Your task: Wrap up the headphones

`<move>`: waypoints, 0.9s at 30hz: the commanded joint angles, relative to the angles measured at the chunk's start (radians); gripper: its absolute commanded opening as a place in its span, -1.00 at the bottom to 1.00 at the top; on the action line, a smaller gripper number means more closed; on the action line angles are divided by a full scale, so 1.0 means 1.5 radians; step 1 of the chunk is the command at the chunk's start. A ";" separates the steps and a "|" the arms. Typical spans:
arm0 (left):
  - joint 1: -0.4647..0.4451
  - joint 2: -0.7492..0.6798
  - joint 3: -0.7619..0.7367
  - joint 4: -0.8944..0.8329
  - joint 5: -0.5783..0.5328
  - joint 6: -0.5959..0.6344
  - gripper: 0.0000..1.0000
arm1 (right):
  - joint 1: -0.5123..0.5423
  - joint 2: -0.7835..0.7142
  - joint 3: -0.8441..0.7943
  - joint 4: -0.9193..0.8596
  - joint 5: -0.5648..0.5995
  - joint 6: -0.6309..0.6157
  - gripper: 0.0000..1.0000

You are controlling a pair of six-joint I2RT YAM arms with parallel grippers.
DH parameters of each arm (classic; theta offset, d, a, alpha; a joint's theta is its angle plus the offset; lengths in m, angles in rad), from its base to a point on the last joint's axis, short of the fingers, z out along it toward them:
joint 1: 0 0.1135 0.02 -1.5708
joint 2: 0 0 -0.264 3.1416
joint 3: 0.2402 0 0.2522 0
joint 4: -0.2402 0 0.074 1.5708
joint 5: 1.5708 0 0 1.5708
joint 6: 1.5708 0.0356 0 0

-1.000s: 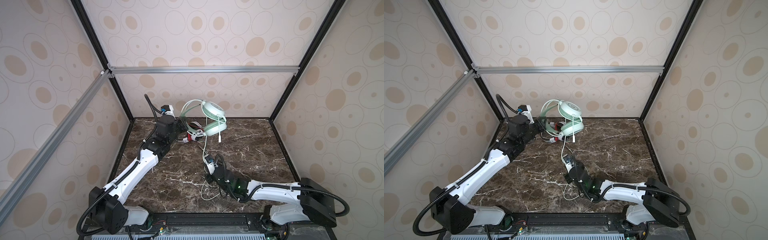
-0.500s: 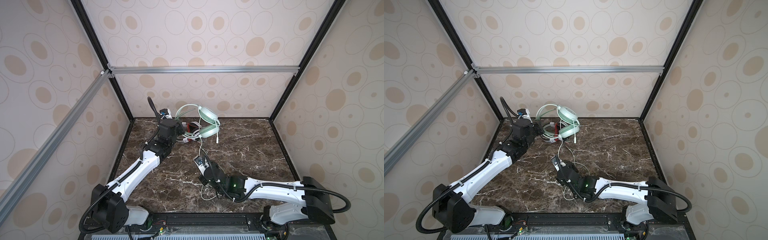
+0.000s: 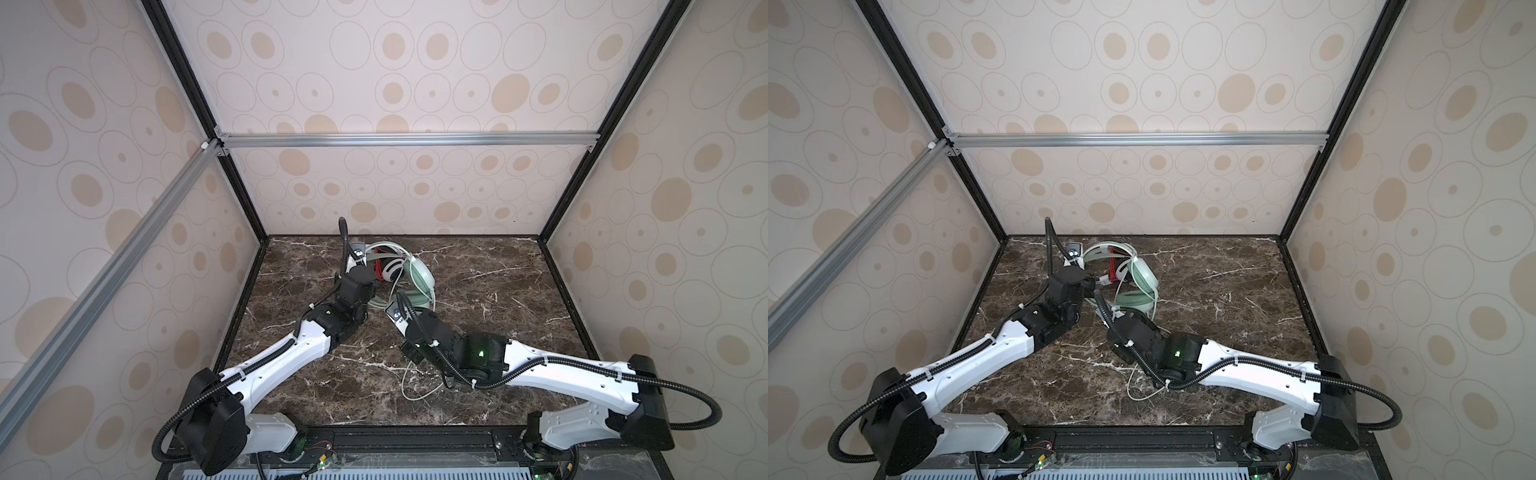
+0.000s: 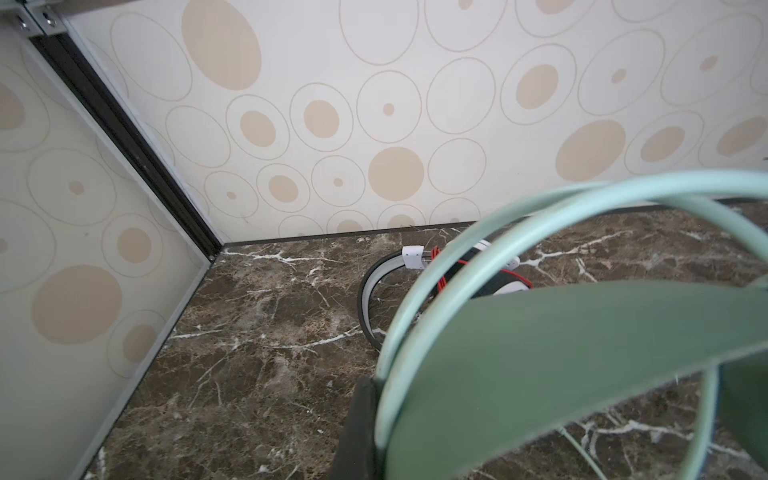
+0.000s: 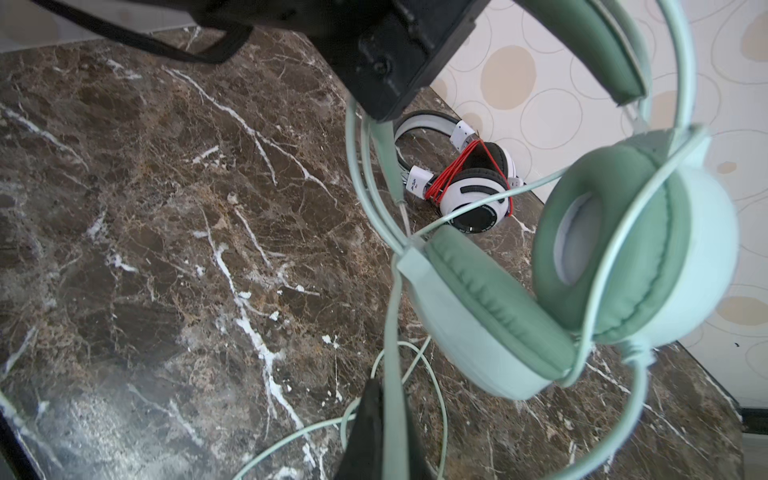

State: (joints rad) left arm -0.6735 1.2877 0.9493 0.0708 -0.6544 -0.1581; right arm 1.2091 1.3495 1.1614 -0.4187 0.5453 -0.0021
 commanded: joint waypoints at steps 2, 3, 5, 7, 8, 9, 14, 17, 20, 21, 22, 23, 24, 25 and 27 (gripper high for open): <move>-0.027 -0.030 -0.009 0.068 -0.061 0.094 -1.00 | -0.007 -0.004 0.036 -0.093 -0.010 -0.038 -1.00; -0.036 -0.031 -0.014 0.064 -0.065 0.106 -1.00 | -0.009 -0.005 0.041 -0.105 -0.009 -0.043 -1.00; -0.045 -0.037 -0.023 0.058 -0.062 0.122 -1.00 | -0.012 -0.010 0.046 -0.118 -0.002 -0.050 -1.00; -0.050 -0.040 -0.025 0.046 -0.050 0.137 -1.00 | -0.018 -0.016 0.049 -0.129 -0.005 -0.063 -1.00; -0.051 -0.041 -0.026 0.038 -0.046 0.145 -1.00 | -0.019 -0.018 0.049 -0.131 -0.003 -0.072 -1.00; -0.054 -0.043 -0.027 0.031 -0.033 0.153 -1.00 | -0.020 -0.022 0.049 -0.132 -0.003 -0.081 -1.00; -0.067 -0.051 -0.037 0.014 -0.019 0.177 -1.00 | -0.022 -0.033 0.040 -0.102 -0.020 -0.105 -1.00; -0.078 -0.051 -0.038 0.010 -0.025 0.178 -1.00 | -0.022 -0.041 0.039 -0.054 -0.040 -0.103 -1.00; -0.082 -0.047 -0.037 0.008 -0.025 0.164 -1.00 | -0.022 -0.044 0.039 0.000 -0.086 -0.086 -1.00; -0.082 -0.045 -0.035 0.008 -0.030 0.158 -1.00 | -0.022 -0.041 0.040 0.014 -0.102 -0.077 -1.00; -0.082 -0.042 -0.033 0.006 -0.036 0.154 -1.00 | -0.022 -0.037 0.041 0.021 -0.113 -0.069 -1.00; -0.082 -0.038 -0.030 0.002 -0.045 0.149 -1.00 | -0.022 -0.033 0.044 0.027 -0.124 -0.059 -1.00; -0.082 -0.036 -0.028 0.001 -0.054 0.143 -1.00 | -0.022 -0.028 0.045 0.032 -0.132 -0.046 -1.00; -0.082 -0.036 -0.028 0.002 -0.063 0.140 -1.00 | -0.022 -0.025 0.045 0.036 -0.138 -0.035 -1.00; -0.082 -0.038 -0.032 0.011 -0.082 0.135 -1.00 | -0.022 -0.025 0.041 0.048 -0.148 -0.006 -1.00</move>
State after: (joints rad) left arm -0.7979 1.2358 0.8856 0.0692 -0.7025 0.0650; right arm 1.1767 1.3235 1.1984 -0.4431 0.3687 -0.0811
